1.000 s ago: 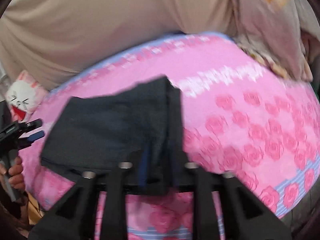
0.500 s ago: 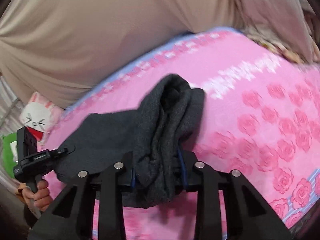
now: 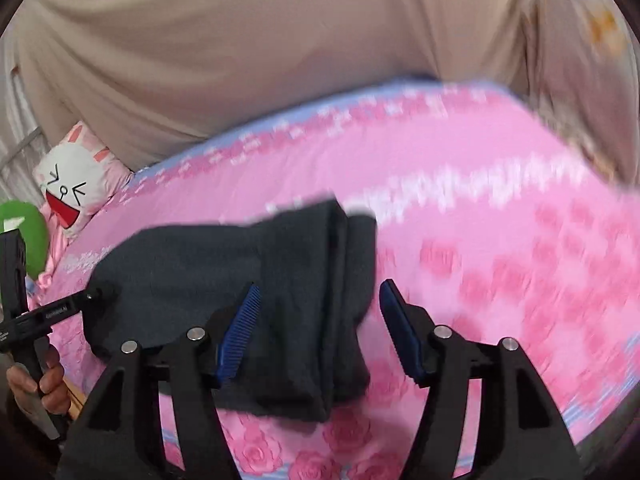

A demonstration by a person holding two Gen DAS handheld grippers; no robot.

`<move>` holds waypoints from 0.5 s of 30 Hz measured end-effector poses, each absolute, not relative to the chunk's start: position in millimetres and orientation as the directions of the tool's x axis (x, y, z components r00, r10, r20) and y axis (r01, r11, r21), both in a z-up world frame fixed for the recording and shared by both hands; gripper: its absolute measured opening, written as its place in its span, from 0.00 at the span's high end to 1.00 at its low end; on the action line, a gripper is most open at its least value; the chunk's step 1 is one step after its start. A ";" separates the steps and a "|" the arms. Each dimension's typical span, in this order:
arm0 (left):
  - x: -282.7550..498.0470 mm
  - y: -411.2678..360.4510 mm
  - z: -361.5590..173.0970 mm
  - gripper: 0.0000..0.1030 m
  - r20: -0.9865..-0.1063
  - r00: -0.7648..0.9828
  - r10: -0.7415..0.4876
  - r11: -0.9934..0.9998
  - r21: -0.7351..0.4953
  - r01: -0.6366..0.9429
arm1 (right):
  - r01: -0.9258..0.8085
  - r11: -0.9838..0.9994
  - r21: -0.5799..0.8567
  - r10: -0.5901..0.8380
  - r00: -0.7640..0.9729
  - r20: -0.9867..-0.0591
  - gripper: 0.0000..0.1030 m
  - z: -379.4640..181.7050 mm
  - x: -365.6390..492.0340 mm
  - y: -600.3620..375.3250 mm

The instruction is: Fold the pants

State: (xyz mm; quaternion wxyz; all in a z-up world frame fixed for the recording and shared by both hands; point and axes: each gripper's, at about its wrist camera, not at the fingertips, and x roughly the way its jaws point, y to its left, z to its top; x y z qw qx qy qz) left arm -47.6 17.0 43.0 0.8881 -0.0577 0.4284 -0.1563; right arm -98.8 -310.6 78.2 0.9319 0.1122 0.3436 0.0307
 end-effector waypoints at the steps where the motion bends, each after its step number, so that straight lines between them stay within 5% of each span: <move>1: -47.8 15.1 44.5 0.44 -0.733 0.591 -0.337 0.941 -0.246 0.231 | -0.005 0.976 0.218 0.144 0.766 -0.626 0.41 83.5 -87.9 -304.7; 5: -46.9 11.7 50.3 0.43 -0.733 0.608 -0.305 0.952 -0.213 0.221 | 0.049 0.980 0.194 0.113 0.664 -0.739 0.42 49.3 -34.0 -299.5; 8: -23.1 37.8 51.6 0.28 -0.721 0.581 -0.379 0.923 -0.338 0.183 | 0.052 0.960 0.274 0.180 0.635 -0.751 0.40 27.0 -24.9 -303.4; 15: 58.9 80.1 15.6 0.27 -0.666 0.354 -0.656 0.730 -0.679 0.077 | 0.060 0.948 0.311 0.196 0.659 -0.726 0.38 24.1 -43.6 -308.3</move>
